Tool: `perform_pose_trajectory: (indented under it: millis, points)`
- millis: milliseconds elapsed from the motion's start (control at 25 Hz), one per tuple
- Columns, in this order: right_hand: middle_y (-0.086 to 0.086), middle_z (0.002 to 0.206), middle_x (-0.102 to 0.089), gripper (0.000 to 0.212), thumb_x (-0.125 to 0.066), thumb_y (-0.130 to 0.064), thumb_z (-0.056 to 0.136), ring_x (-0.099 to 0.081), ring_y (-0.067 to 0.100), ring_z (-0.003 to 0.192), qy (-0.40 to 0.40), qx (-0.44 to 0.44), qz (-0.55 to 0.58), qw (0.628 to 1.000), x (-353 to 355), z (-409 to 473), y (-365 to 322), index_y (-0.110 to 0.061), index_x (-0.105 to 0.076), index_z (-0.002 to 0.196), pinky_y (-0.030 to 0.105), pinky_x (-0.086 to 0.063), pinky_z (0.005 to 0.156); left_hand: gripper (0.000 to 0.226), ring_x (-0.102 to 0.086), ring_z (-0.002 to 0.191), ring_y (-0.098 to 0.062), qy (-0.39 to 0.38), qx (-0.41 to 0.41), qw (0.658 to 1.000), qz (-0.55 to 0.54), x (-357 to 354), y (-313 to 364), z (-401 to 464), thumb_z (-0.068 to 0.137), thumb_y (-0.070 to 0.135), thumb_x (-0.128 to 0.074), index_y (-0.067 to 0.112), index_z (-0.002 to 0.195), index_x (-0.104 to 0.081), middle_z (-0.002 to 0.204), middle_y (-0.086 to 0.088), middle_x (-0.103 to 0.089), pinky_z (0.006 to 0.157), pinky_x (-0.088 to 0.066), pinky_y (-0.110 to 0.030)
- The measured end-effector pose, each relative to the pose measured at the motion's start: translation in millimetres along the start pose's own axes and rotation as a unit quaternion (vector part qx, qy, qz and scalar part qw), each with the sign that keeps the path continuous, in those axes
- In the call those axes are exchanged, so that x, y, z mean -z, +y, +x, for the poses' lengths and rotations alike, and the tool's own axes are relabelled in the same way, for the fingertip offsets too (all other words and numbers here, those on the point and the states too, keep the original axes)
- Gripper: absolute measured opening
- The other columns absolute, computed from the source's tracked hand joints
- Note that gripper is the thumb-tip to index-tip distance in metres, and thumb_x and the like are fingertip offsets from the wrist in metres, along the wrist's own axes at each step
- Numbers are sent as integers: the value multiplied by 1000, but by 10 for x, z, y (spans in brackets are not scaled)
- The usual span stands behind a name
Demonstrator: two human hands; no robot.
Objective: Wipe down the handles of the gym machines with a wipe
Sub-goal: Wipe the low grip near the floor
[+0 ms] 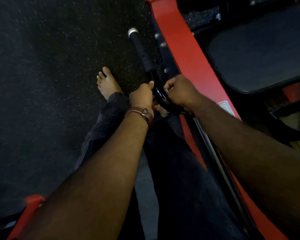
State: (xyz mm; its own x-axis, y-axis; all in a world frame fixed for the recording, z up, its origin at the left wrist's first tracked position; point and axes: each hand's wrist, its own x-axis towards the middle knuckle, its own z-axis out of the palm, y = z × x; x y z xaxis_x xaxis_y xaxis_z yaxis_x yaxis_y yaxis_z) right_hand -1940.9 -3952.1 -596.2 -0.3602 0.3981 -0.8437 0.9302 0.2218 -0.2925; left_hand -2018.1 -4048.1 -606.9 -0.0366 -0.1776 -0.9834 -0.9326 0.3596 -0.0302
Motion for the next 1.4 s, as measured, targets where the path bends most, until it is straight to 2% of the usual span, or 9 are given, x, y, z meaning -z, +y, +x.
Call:
perform_pose_trajectory:
  millis: [120,240,360,480,680,880,1160,1280,1400]
  points:
    - [4,78,-71,12,-67,-1,81,-63,18,74,-25,69,-75,995,141,-88,31,-10,-75,81,17,-41,64,37,-62,56,-19,12,-13,999,33,5,-26,17,83,37,-69,6,104,-72,92,-10,-76,40,-41,-18]
    - [10,84,-74,11,-64,-7,78,-67,28,80,71,122,-94,985,173,-317,66,-9,-75,78,22,-43,71,37,-71,74,-20,-19,3,1000,-7,24,-57,-6,86,36,-69,7,108,-70,100,-8,-75,49,-49,-22]
    - [16,77,-71,20,-58,5,71,-66,26,70,190,180,6,965,-50,-605,49,-1,-75,77,29,-52,65,34,-67,66,-18,-51,13,997,-60,9,-58,-58,90,32,-65,6,111,-69,98,-8,-73,48,-51,-22]
    - [13,75,-69,20,-64,11,73,-58,11,66,217,247,32,944,-236,-331,-53,0,-77,83,10,-42,64,30,-64,66,-21,-58,32,989,-132,-15,-33,-99,96,33,-56,6,104,-68,88,-10,-69,51,-51,-23]
    - [14,85,-71,22,-63,-11,74,-68,27,76,213,166,34,962,-246,289,-372,-5,-78,88,35,-56,70,49,-62,94,-27,-89,43,984,-151,27,124,-115,102,45,-42,4,120,-63,112,-15,-68,93,-50,-38]
    - [7,77,-70,19,-70,-8,69,-57,10,65,191,159,24,968,-121,-393,-67,-4,-79,86,-4,-31,63,69,-57,119,-35,-117,48,974,-190,36,272,-205,103,51,-36,-7,140,-44,138,-24,-53,87,-46,-40]
    - [-2,91,-77,15,-71,-17,80,-63,-4,77,167,153,20,974,-112,835,-616,-17,-80,93,2,-40,64,80,-60,99,-36,-131,57,954,-264,-29,398,-86,97,64,-39,-6,134,-48,120,-25,-61,89,-49,-44]
    - [5,98,-76,17,-75,-11,82,-58,-1,78,158,127,29,979,-76,446,-442,-8,-78,98,-3,-34,62,77,-61,106,-36,-119,61,954,-267,-11,419,-124,98,62,-39,-4,139,-47,128,-26,-59,79,-51,-40]
    - [6,91,-74,17,-81,-9,76,-59,4,73,125,141,35,981,-5,98,-270,-5,-79,92,-1,-37,62,78,-55,122,-35,-128,57,958,-250,-44,421,-211,101,59,-35,-7,141,-44,136,-25,-54,89,-44,-38]
